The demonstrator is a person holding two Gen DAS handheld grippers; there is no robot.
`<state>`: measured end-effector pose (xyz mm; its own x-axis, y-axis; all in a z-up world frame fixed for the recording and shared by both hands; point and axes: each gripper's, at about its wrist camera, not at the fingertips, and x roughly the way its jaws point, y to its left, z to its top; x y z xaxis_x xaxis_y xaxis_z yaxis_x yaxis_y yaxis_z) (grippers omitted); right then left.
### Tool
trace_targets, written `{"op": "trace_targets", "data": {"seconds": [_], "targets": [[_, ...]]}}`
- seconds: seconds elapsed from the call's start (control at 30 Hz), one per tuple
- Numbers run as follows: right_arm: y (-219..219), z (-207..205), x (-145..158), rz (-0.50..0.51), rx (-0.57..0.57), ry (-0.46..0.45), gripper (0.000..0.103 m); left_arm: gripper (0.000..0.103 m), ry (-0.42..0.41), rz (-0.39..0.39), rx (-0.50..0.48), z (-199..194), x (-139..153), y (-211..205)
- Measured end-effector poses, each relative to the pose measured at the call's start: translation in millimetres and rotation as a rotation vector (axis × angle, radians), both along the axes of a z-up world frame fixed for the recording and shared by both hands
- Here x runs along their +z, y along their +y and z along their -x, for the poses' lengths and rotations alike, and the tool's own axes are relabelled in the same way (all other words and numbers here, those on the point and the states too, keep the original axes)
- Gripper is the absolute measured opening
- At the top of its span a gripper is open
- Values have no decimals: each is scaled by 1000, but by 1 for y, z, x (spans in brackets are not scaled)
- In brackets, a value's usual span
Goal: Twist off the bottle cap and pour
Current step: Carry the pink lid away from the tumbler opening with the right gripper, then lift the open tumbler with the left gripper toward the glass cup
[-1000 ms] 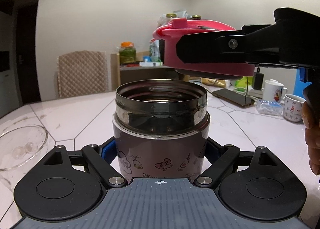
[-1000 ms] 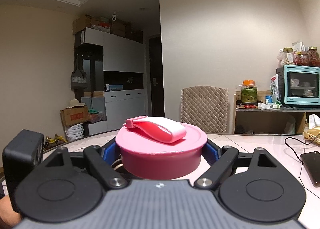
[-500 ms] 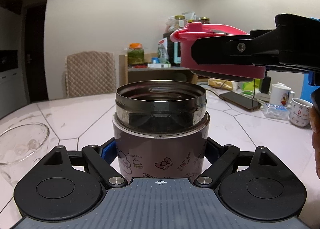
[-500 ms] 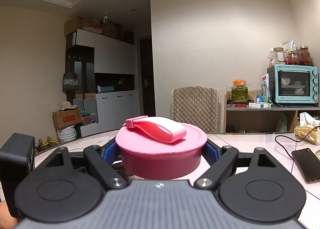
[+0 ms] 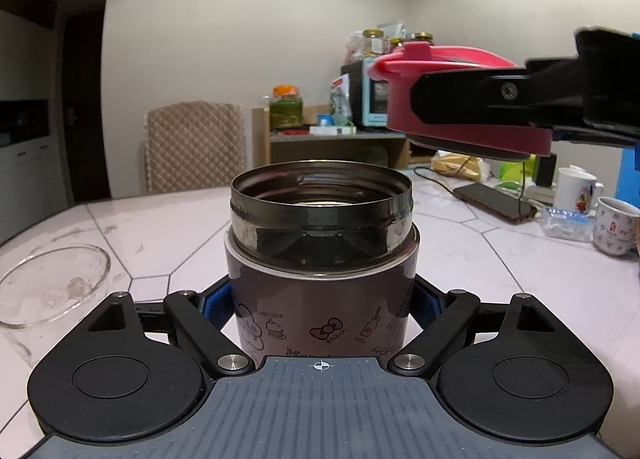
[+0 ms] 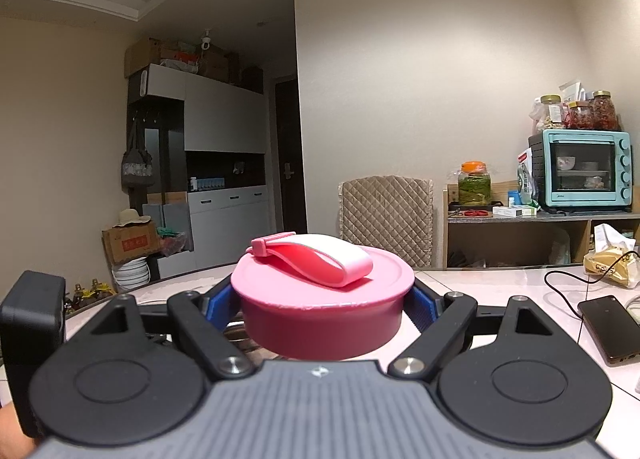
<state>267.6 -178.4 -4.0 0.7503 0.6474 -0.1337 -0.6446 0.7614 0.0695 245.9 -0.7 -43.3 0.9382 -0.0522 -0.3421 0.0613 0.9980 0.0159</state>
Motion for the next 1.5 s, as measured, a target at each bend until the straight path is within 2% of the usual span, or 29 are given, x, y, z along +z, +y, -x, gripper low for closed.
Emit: {"op": "trace_targets", "data": {"seconds": [0.47,0.97,1.2,1.5], "targets": [[-1,-3,-5,9,-59,26,85,90,-4,-15,76,6,3,11],[-4,-4,-14,29,-139,54,85,90,0,1,98,5,4,15],[-7,-6,-16,35,-158,62,85,91,8,-25,111,0,3,11],[-9,-8,-19,42,-174,77,85,94,19,-19,109,-2,3,9]]}}
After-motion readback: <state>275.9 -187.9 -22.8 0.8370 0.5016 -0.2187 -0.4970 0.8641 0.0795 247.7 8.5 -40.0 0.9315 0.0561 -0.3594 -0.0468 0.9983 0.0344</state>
